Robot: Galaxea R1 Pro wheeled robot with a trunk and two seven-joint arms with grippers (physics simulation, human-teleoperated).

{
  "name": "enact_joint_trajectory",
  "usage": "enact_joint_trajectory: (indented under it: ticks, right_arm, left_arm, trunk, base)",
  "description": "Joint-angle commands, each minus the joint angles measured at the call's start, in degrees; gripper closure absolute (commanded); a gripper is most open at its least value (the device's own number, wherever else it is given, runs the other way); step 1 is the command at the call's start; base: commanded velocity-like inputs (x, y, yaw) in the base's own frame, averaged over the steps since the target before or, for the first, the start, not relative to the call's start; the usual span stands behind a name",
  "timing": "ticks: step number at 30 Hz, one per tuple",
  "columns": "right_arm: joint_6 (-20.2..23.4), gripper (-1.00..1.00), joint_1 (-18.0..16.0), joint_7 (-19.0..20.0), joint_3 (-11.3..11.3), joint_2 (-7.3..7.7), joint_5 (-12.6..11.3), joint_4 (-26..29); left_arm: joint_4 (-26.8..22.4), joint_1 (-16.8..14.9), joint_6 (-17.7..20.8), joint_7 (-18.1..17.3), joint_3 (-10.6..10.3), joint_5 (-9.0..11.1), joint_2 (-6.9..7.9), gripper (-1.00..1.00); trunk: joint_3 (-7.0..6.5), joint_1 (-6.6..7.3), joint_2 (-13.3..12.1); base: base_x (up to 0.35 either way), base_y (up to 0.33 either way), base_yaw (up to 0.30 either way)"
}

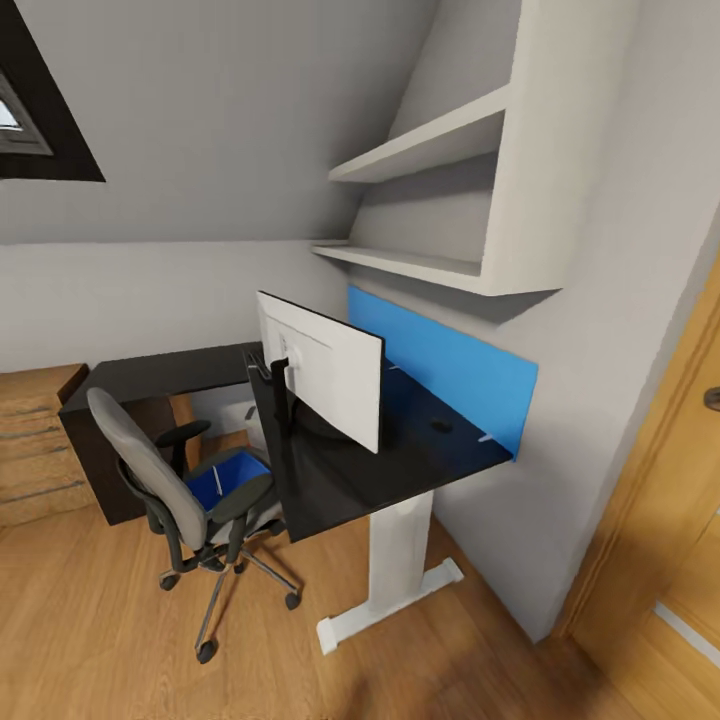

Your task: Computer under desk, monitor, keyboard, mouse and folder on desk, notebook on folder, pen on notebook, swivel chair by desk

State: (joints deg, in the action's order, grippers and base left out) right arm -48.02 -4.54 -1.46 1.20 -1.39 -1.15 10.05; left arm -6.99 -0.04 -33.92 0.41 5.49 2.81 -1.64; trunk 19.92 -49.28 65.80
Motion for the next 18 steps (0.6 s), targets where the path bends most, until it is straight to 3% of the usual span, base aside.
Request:
enact_joint_trajectory:
  ticks: [1,18]
  right_arm:
    - [-0.15,-1.00,-0.03,0.02,0.06,-0.02,-0.09,-0.02]
    - [-0.14,-1.00,-0.03,0.05,-0.05,-0.02,0.01,-0.03]
  left_arm:
    - [-0.04,-0.02,-0.10,-0.06,0.22,0.09,-0.03,-1.00]
    - [-0.04,-0.02,-0.10,-0.06,0.22,0.09,-0.03,-1.00]
  trunk:
    - [0.09,0.00,0.04]
    - [0.62,0.00,0.04]
  base:
    - [0.000,0.000,0.281]
    - [0.000,0.000,0.281]
